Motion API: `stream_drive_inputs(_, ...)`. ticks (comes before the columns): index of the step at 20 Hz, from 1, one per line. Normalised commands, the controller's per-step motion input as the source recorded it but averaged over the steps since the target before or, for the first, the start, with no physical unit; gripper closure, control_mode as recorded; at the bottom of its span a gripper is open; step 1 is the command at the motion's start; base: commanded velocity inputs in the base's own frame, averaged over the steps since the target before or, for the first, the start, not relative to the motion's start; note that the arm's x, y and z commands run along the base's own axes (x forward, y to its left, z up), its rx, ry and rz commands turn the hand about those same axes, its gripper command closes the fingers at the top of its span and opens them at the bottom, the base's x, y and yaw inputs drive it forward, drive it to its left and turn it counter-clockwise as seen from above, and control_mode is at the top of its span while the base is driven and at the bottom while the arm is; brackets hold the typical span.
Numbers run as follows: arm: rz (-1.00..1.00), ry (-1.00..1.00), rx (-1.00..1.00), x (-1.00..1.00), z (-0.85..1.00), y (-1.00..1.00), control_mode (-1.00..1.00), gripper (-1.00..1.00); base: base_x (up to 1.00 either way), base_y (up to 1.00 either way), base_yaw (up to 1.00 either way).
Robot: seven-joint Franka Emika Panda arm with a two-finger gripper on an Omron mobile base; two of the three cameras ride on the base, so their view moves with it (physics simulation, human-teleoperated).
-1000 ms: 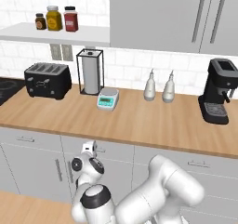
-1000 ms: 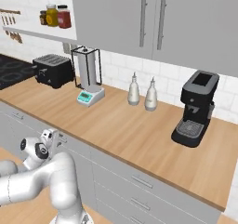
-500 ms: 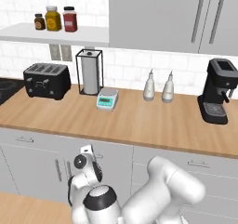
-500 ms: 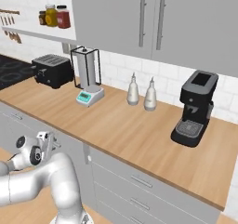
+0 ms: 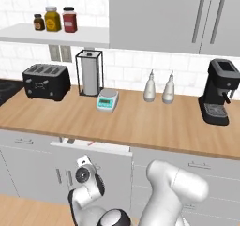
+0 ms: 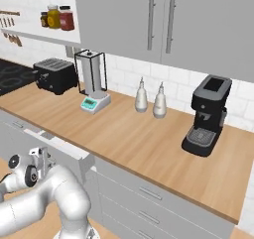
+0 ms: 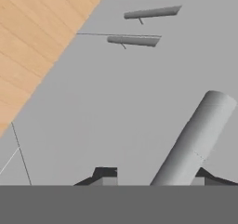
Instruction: Take a straw from the drawer in front and place it inside the glass cup on the dining counter.
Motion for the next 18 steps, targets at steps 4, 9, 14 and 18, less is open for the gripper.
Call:
stream_drive_inputs(4,0.34,0.19,-0.37,-1.0,-1.0,1.0,-1.0,1.0,0.0,0.0,0.0)
stream_drive_inputs(9,0.47,0.12,-0.52,-1.0,-1.0,1.0,-1.0,1.0,0.0,0.0,0.0)
stream_drive_inputs(14,0.44,0.23,-0.51,-1.0,-1.0,1.0,-1.0,1.0,0.0,0.0,0.0)
stream_drive_inputs(18,0.36,0.29,-0.56,-1.0,-1.0,1.0,-1.0,1.0,0.0,0.0,0.0)
